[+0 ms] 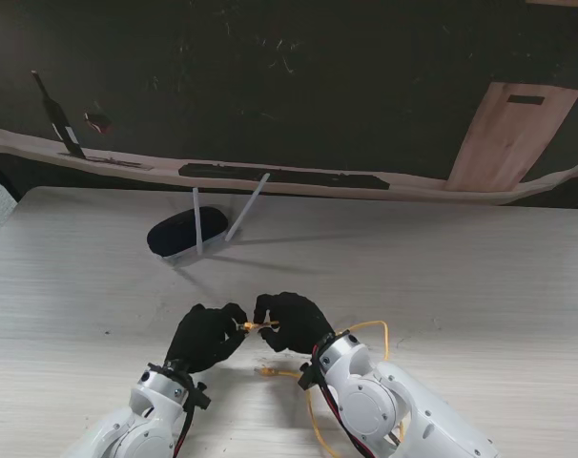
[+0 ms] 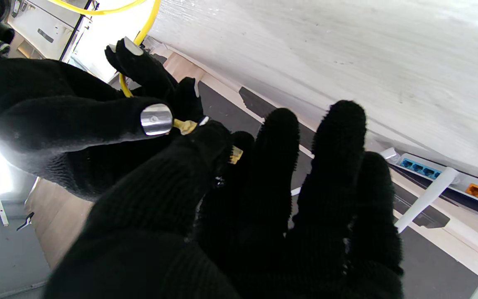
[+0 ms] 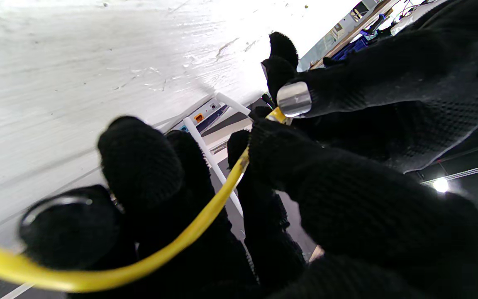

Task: Untangle the Ethernet cable and plug it into the router

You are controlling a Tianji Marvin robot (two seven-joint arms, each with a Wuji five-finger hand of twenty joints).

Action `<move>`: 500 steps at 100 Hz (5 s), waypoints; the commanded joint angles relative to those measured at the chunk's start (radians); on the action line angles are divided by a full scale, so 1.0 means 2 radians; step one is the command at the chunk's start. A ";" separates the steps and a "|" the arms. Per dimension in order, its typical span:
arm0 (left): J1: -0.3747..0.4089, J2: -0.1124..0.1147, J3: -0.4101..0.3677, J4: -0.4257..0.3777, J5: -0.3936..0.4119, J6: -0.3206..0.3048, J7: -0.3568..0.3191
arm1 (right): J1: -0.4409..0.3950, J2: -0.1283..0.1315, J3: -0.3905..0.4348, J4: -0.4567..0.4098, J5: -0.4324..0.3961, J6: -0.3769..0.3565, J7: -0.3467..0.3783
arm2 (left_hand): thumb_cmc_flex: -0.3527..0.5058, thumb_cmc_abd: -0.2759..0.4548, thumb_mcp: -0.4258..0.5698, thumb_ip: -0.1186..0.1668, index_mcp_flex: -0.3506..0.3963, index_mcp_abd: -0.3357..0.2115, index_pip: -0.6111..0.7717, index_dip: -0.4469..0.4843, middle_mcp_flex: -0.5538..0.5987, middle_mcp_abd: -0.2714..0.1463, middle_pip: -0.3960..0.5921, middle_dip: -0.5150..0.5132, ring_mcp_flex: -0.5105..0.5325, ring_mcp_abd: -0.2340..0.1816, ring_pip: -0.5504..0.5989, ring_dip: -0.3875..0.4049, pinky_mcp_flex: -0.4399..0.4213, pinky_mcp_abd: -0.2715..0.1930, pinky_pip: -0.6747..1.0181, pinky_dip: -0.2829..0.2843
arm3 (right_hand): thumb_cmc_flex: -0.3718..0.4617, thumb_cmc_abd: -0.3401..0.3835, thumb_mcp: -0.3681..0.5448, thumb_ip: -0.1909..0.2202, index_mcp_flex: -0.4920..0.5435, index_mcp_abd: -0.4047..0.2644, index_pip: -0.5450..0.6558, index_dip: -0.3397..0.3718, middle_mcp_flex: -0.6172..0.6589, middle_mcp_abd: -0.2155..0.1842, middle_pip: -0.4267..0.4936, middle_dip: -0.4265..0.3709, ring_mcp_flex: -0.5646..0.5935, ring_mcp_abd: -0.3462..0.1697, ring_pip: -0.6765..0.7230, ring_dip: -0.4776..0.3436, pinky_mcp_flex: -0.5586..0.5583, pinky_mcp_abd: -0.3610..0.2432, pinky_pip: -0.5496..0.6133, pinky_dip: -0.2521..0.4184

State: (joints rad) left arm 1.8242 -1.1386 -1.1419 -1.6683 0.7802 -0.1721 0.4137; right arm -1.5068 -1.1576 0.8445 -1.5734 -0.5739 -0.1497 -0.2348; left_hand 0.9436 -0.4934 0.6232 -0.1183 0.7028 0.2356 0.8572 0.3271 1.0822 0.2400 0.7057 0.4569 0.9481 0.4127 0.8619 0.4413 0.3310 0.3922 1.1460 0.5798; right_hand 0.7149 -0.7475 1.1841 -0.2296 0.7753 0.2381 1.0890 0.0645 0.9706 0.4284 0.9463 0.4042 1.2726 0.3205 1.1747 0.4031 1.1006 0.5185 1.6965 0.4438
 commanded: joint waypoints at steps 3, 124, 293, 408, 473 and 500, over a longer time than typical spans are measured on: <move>0.003 0.000 0.000 -0.004 -0.002 0.004 -0.010 | -0.002 -0.003 -0.002 0.000 0.002 -0.004 0.004 | 0.019 0.010 0.020 0.002 0.023 -0.014 0.047 0.007 0.009 -0.003 0.008 0.001 0.003 0.008 0.009 -0.004 -0.006 -0.003 0.022 0.016 | 0.016 0.007 -0.004 -0.018 0.020 -0.026 0.030 0.006 0.030 0.006 0.025 -0.009 0.010 0.009 0.014 -0.002 0.013 -0.008 0.042 0.011; 0.003 0.001 0.002 -0.011 -0.006 0.015 -0.022 | -0.008 -0.001 0.002 -0.005 -0.009 0.012 0.002 | 0.036 0.016 0.001 0.005 -0.005 -0.033 0.009 0.014 -0.017 -0.018 -0.006 0.031 -0.035 0.011 0.008 0.014 -0.039 0.003 0.001 0.012 | 0.030 0.001 0.018 -0.020 0.063 0.002 0.028 0.055 0.111 0.023 0.100 0.046 0.015 -0.055 0.213 0.106 0.056 -0.212 0.199 0.140; 0.138 0.021 -0.162 -0.154 0.020 -0.045 -0.155 | -0.045 0.005 0.064 -0.034 -0.037 -0.006 -0.012 | -0.080 0.061 -0.026 0.036 -0.059 -0.036 -0.093 0.015 -0.161 -0.004 -0.050 -0.016 -0.161 0.005 -0.098 0.024 -0.116 -0.005 -0.087 -0.034 | 0.029 0.023 0.015 -0.023 0.034 -0.002 0.053 0.084 0.099 0.013 0.134 0.069 0.016 -0.075 0.231 0.116 0.061 -0.243 0.199 0.168; 0.020 0.011 -0.212 -0.014 -0.048 0.052 -0.154 | -0.047 0.007 0.066 -0.044 -0.029 -0.004 0.000 | -0.153 0.059 -0.021 0.053 -0.275 -0.076 -0.354 -0.099 -0.440 -0.054 -0.210 -0.105 -0.273 -0.025 -0.148 0.036 -0.148 -0.035 -0.078 -0.036 | 0.029 0.026 0.007 -0.020 0.034 -0.003 0.052 0.082 0.099 0.014 0.133 0.075 0.015 -0.066 0.229 0.112 0.059 -0.234 0.199 0.167; -0.171 -0.013 -0.080 0.188 -0.153 0.039 -0.089 | -0.057 0.003 0.083 -0.026 -0.024 -0.012 -0.019 | -0.097 -0.002 0.118 0.027 -0.214 -0.097 -0.181 -0.011 -0.366 -0.106 -0.153 -0.075 -0.186 -0.039 -0.036 0.083 -0.090 -0.030 -0.010 0.005 | 0.028 0.028 0.005 -0.020 0.032 -0.004 0.053 0.078 0.098 0.014 0.133 0.075 0.015 -0.065 0.229 0.111 0.059 -0.232 0.199 0.165; -0.208 -0.043 -0.040 0.245 -0.190 0.048 0.002 | -0.059 0.002 0.088 -0.016 -0.024 -0.015 -0.028 | -0.039 0.001 0.039 -0.011 -0.047 -0.104 -0.070 0.026 -0.132 -0.062 -0.087 -0.011 -0.122 -0.014 0.004 0.074 -0.059 -0.005 0.019 0.024 | 0.027 0.027 0.004 -0.020 0.032 -0.005 0.053 0.075 0.098 0.013 0.133 0.075 0.015 -0.065 0.229 0.111 0.059 -0.231 0.199 0.163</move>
State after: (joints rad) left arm 1.4270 -1.1877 -1.2395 -1.1987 0.3855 -0.0912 0.3850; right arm -1.6155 -1.1506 1.0180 -1.6141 -0.6252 -0.1722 -0.2965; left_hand 0.8261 -0.4670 0.7449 -0.1031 0.5510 0.0667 0.6758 0.3792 0.7338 0.0978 0.5093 0.3910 0.6653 0.3673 0.8294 0.5952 0.1960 0.3598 1.1343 0.5934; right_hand 0.7278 -0.7324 1.1771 -0.2644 0.8444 0.2610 1.1148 0.2012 1.1202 0.2934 1.0914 0.5384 1.3007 0.2404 1.5636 0.6260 1.1684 0.3605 1.8620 0.7725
